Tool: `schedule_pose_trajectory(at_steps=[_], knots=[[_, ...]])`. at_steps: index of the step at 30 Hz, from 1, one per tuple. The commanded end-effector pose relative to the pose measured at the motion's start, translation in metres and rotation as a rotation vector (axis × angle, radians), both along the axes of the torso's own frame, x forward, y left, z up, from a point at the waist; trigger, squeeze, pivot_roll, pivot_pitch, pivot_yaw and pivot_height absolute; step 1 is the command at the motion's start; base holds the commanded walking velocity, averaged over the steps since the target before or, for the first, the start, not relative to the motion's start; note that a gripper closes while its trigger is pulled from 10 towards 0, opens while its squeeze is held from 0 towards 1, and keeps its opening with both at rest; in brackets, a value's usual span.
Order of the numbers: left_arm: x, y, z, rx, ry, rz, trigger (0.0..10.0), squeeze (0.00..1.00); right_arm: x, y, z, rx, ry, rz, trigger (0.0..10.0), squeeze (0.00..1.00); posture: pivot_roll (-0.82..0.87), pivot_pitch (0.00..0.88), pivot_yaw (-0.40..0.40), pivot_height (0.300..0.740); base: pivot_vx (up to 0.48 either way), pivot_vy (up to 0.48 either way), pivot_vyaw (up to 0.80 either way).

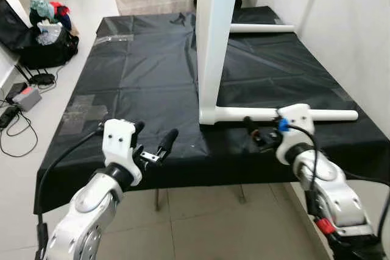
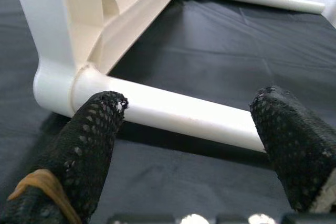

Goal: Building children table

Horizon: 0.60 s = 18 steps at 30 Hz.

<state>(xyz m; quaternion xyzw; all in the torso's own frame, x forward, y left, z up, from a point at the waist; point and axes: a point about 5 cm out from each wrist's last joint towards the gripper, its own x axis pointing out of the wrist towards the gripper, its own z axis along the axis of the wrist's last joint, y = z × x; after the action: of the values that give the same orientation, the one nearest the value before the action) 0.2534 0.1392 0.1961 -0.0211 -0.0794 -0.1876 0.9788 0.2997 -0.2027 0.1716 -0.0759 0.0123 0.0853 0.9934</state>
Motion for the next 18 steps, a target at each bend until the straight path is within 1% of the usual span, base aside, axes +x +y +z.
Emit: schedule_pose_trajectory(at_steps=[1, 2, 4, 5, 8, 11, 12, 13, 16, 17, 18], knots=[[0.001, 0.005, -0.006, 0.019, 0.014, 0.021, 10.0, 0.0, -0.002, 0.009, 0.0, 0.018, -0.018, 0.051, 10.0, 0.0, -0.09, 0.088, -0.006, 0.74, 0.0, 0.48, 0.0], [0.001, 0.005, -0.006, 0.019, 0.014, 0.021, 10.0, 0.0, -0.002, 0.009, 0.0, 0.018, -0.018, 0.051, 10.0, 0.0, -0.09, 0.088, -0.006, 0.74, 0.0, 0.48, 0.0], [0.007, 0.003, 0.003, 0.019, -0.017, 0.016, 10.0, 0.0, -0.006, 0.019, -0.001, 0.051, -0.021, 0.084, 10.0, 0.0, -0.1, 0.083, 0.009, 0.74, 0.0, 0.48, 0.0], [0.008, 0.002, 0.005, 0.017, -0.023, 0.014, 10.0, 0.0, -0.007, 0.021, 0.0, 0.064, -0.023, 0.088, 10.0, 0.0, -0.1, 0.083, 0.009, 0.74, 0.0, 0.48, 0.0], [0.009, 0.0, 0.007, 0.015, -0.032, 0.007, 10.0, 0.0, -0.007, 0.022, 0.0, 0.056, -0.028, 0.091, 10.0, 0.0, -0.09, 0.082, 0.012, 0.74, 0.0, 0.48, 0.0], [0.01, -0.002, 0.008, 0.012, -0.036, 0.002, 10.0, 0.0, -0.005, 0.02, -0.001, 0.051, -0.027, 0.062, 10.0, 0.0, -0.09, 0.082, 0.012, 0.74, 0.0, 0.48, 0.0], [0.011, -0.002, 0.007, 0.015, -0.036, 0.001, 10.0, 0.0, -0.005, 0.012, -0.004, 0.036, -0.016, -0.003, 10.0, 0.0, -0.09, 0.083, 0.014, 0.74, 0.0, 0.48, 0.0], [0.011, -0.002, 0.007, 0.015, -0.036, 0.001, 10.0, 0.0, -0.005, 0.012, -0.004, 0.036, -0.016, -0.003, 10.0, 0.0, -0.09, 0.083, 0.014, 0.74, 0.0, 0.48, 0.0], [0.011, -0.001, 0.003, 0.022, -0.025, 0.004, 10.0, 0.0, -0.007, 0.003, -0.01, 0.026, 0.005, -0.077, 10.0, 0.0, -0.09, 0.083, 0.014, 0.74, 0.0, 0.445, 0.0], [0.01, 0.001, -0.003, 0.037, -0.012, 0.008, 10.0, 0.0, -0.011, 0.0, -0.016, 0.026, 0.026, -0.113, 10.0, 0.0, -0.1, 0.085, 0.015, 0.74, 0.0, 0.0, 0.0], [0.01, 0.001, -0.003, 0.037, -0.012, 0.008, 10.0, 0.0, -0.011, 0.0, -0.016, 0.026, 0.026, -0.113, 10.0, 0.0, -0.1, 0.085, 0.015, 0.74, 0.0, 0.0, 0.0]])
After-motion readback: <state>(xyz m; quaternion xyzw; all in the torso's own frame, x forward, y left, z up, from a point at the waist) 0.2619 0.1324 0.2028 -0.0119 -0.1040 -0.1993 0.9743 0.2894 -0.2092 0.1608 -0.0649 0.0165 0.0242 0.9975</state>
